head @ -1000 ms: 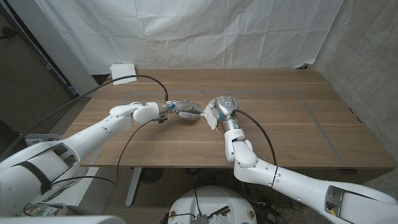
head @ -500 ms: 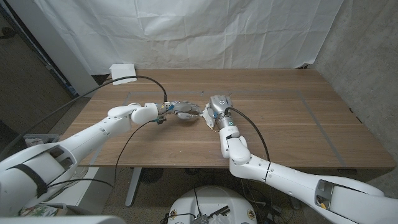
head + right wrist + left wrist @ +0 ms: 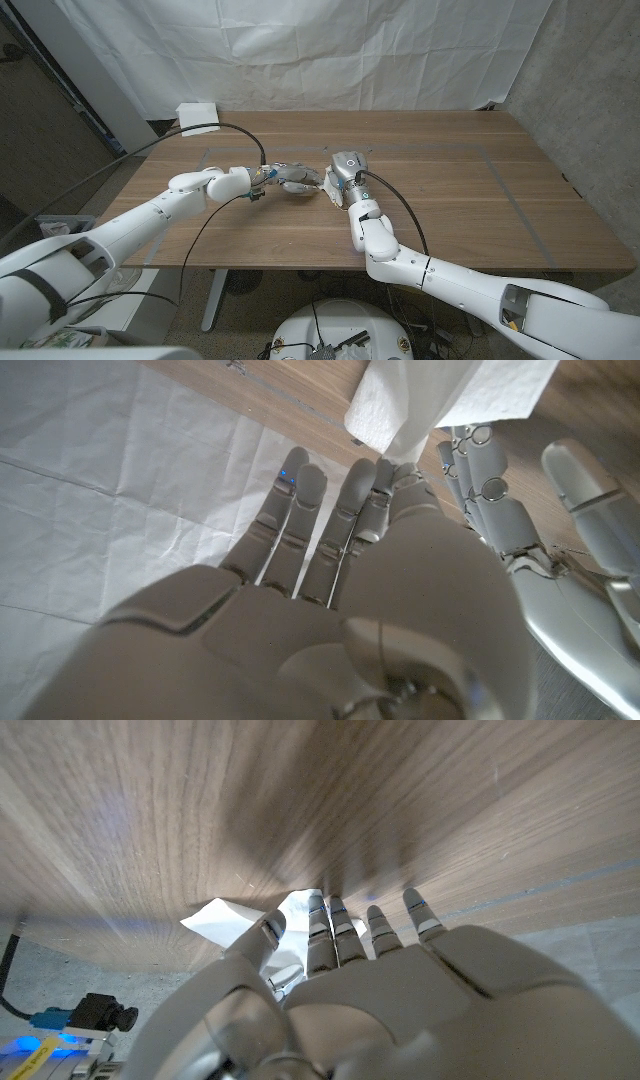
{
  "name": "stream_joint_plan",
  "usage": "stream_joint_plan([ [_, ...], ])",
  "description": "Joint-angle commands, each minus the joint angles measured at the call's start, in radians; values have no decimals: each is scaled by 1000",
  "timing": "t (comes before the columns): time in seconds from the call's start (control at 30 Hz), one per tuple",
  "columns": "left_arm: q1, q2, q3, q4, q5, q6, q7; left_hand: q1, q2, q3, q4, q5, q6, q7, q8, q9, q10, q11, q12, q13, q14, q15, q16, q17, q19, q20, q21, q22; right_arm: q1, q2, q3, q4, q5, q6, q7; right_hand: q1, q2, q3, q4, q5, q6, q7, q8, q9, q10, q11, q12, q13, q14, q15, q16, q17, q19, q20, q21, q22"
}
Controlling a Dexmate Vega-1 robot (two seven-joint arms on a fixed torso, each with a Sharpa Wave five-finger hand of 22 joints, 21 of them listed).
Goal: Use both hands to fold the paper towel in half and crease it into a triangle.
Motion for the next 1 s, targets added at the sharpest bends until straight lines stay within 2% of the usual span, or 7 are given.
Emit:
stream_joint_plan([
  [0.03, 64, 69, -48, -125, 39, 39, 43, 7, 18, -1, -10, 4, 36, 19, 6, 3, 18, 3, 3, 4, 17, 0, 8, 2, -51, 6, 5, 4, -6, -7, 10, 9, -31, -4, 7, 7, -1, 3, 3, -5, 9, 0, 3, 5, -3, 0, 7, 5, 9, -132, -7, 2, -3, 0, 12, -1],
  [0.07, 78, 87, -56, -157, 63, 51, 55, 7, 19, -2, -10, 4, 43, 23, 8, 3, 27, 4, 6, 5, 20, -1, 9, 3, -50, 6, 5, 4, -9, -9, 12, 6, -34, -6, 4, 8, -1, 2, 3, -5, 10, 0, 3, 4, -4, 0, 7, 6, 12, -133, -6, 1, -4, 0, 14, -1],
  [0.17, 96, 104, -68, -192, 92, 69, 68, 8, 19, -3, -13, 4, 66, 31, 13, 4, 45, 2, 12, 6, 28, -2, 11, 3, -49, 6, 6, 4, -13, -16, 16, -2, -38, -4, 6, 7, -1, 1, 4, -6, 10, 0, 3, 4, -1, 0, 6, 0, 9, -132, -9, 0, -6, 0, 17, -2],
  [0.3, 104, 109, -75, -208, 104, 86, 59, 8, 19, -4, -14, 4, 74, 32, 14, 5, 58, 5, 15, 6, 33, -5, 13, 4, -48, 6, 6, 4, -21, -27, 23, -25, -38, 7, 10, 6, -1, 1, 5, -6, 13, -3, 3, 3, 1, 0, 7, -1, 10, -132, -9, 1, -5, 0, 21, -2],
  [0.77, 87, 80, -64, -182, 104, 90, 21, 1, 20, -11, -7, 2, 68, 34, 6, 5, 52, 7, 10, 7, 25, -4, 10, 8, -57, 5, 3, 4, -93, -89, 47, -165, -17, 81, 19, 7, -3, 0, 6, -10, 16, -2, 4, 4, 1, 1, 11, -2, 14, -133, -13, 6, -13, 1, 35, -6],
  [1.0, 73, 61, -54, -170, 104, 90, 9, -1, 21, -12, -5, 2, 50, 31, -4, 5, 34, 6, 2, 8, 16, -4, 7, 9, -62, 4, 1, 4, -128, -96, 82, -203, 30, 115, 7, 6, -1, -1, 7, -13, 15, -3, 3, 4, 0, 3, 14, -1, 15, -131, -14, 10, -20, 0, 47, -9],
])
